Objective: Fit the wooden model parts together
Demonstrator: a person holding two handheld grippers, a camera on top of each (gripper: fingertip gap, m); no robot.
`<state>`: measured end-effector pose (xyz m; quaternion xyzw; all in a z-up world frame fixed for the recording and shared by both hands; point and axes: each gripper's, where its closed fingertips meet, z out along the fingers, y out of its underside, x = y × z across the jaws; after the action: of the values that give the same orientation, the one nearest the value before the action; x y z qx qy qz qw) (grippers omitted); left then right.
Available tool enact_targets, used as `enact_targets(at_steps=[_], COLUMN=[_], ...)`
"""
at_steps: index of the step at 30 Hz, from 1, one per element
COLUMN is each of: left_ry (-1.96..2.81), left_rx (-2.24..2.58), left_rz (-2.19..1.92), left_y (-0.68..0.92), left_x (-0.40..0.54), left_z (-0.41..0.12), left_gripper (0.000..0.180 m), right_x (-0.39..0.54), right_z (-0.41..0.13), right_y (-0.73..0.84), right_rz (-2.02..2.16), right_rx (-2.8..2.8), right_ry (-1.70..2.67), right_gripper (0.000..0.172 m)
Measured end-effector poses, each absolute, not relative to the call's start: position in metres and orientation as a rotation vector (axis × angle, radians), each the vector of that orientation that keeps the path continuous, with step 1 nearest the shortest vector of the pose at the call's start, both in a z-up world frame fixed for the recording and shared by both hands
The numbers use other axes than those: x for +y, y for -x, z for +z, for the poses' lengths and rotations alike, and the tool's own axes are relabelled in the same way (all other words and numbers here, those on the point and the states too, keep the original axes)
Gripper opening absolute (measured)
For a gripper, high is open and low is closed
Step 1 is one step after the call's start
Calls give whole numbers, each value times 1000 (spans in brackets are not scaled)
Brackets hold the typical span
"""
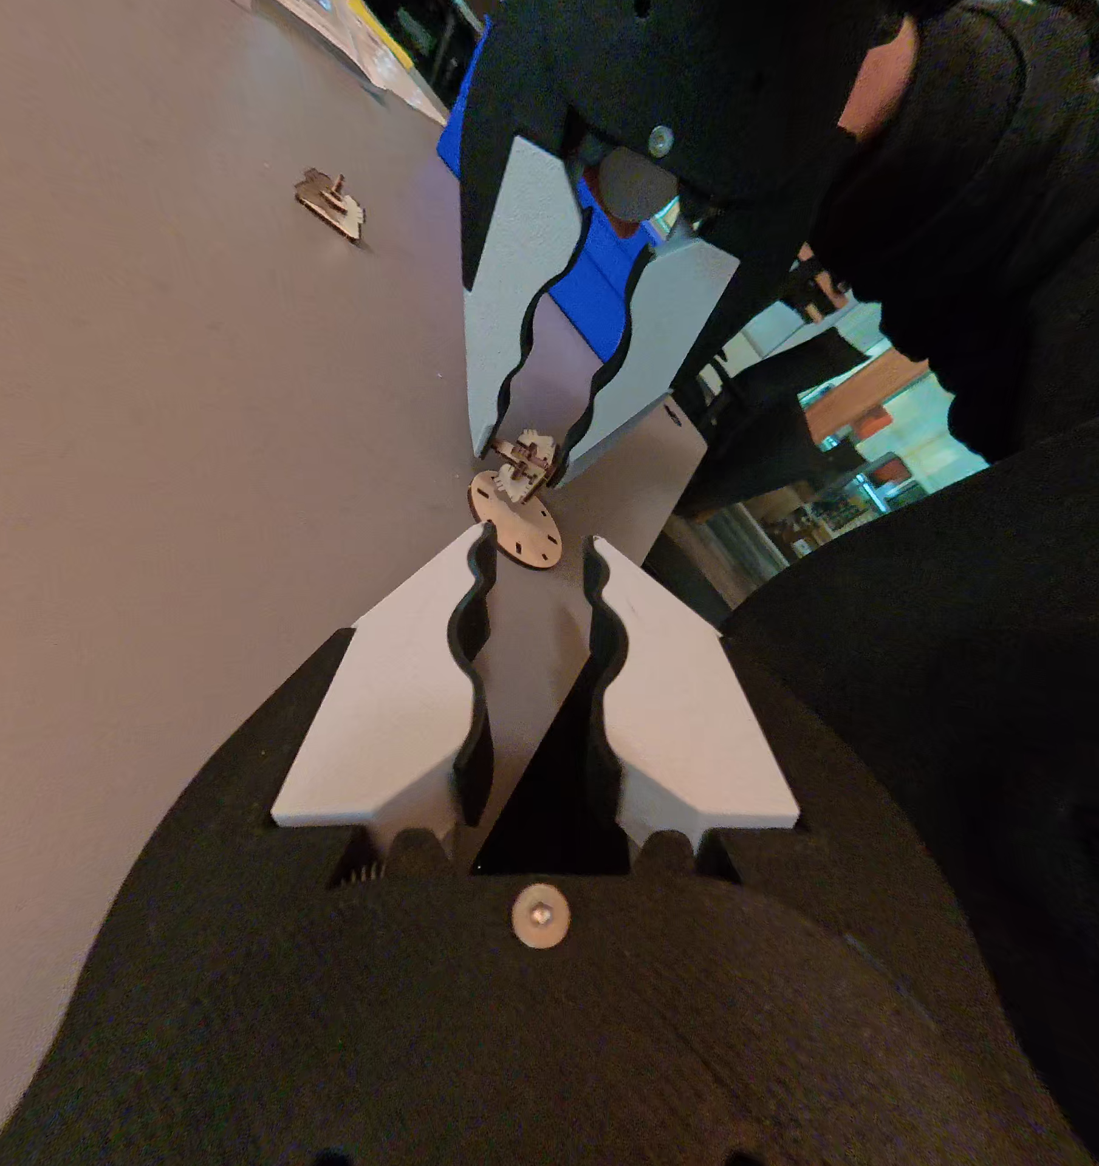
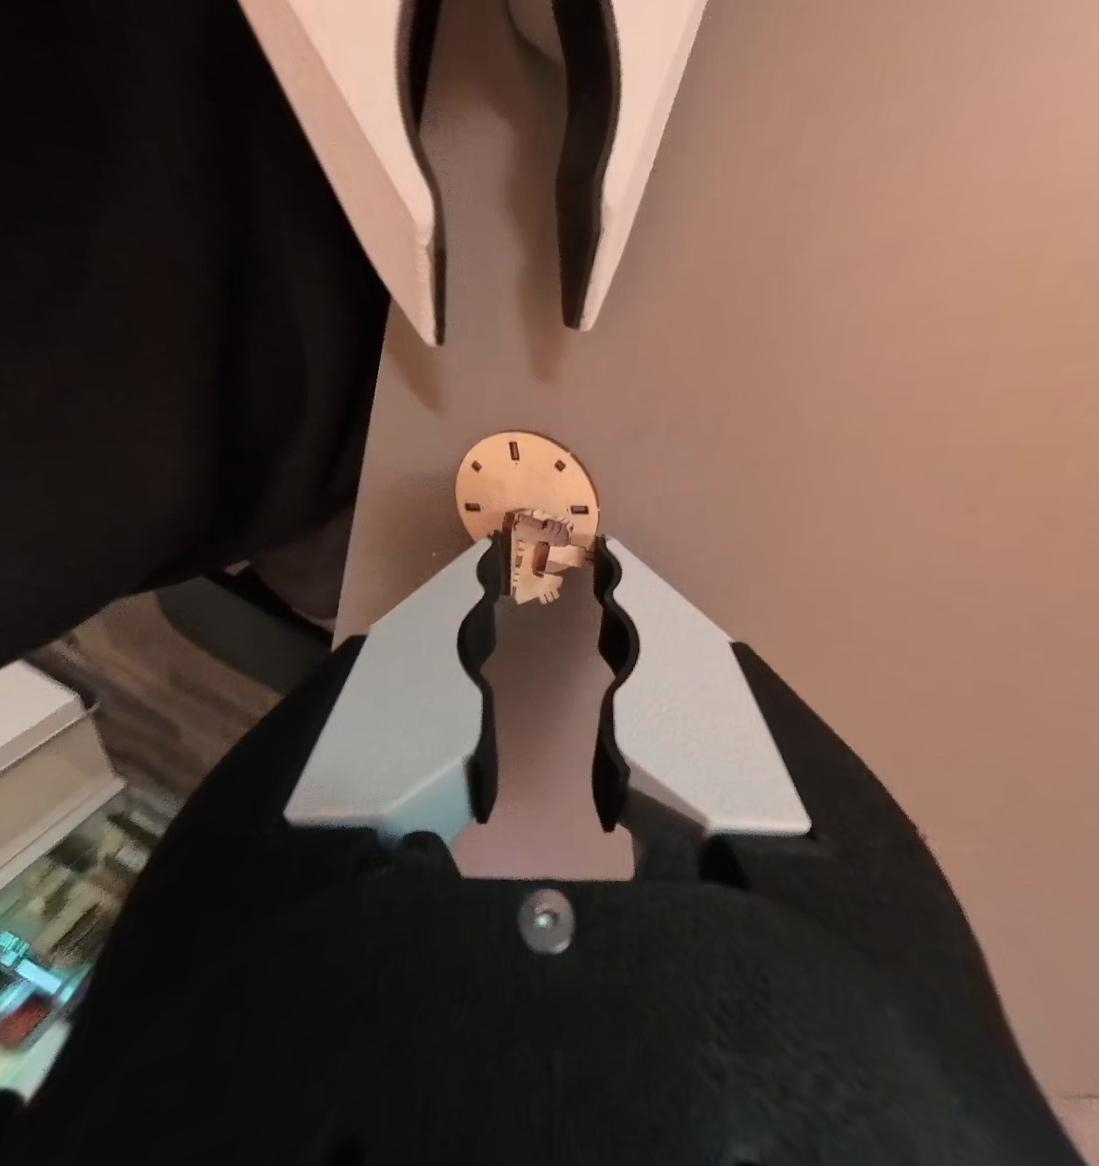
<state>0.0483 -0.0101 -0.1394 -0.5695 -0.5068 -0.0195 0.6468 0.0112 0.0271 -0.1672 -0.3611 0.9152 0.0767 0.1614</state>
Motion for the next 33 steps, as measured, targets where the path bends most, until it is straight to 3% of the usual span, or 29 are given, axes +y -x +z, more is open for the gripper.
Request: enact_targets(at_steps=[11, 33], left_ry=[1255, 1308], left_rx=[-1082, -1062], left_rz=[-113, -133], left_y=[-57, -61], left_x=[-11, -8], left_z=[-131, -136], left_gripper=[22, 19], right_x=[23, 24], right_z=[-170, -174], right_y=[-9, -13], right_rz=[620, 731], right_rx=[2375, 2251], right_ry=[1095, 1189], right_gripper=[27, 27])
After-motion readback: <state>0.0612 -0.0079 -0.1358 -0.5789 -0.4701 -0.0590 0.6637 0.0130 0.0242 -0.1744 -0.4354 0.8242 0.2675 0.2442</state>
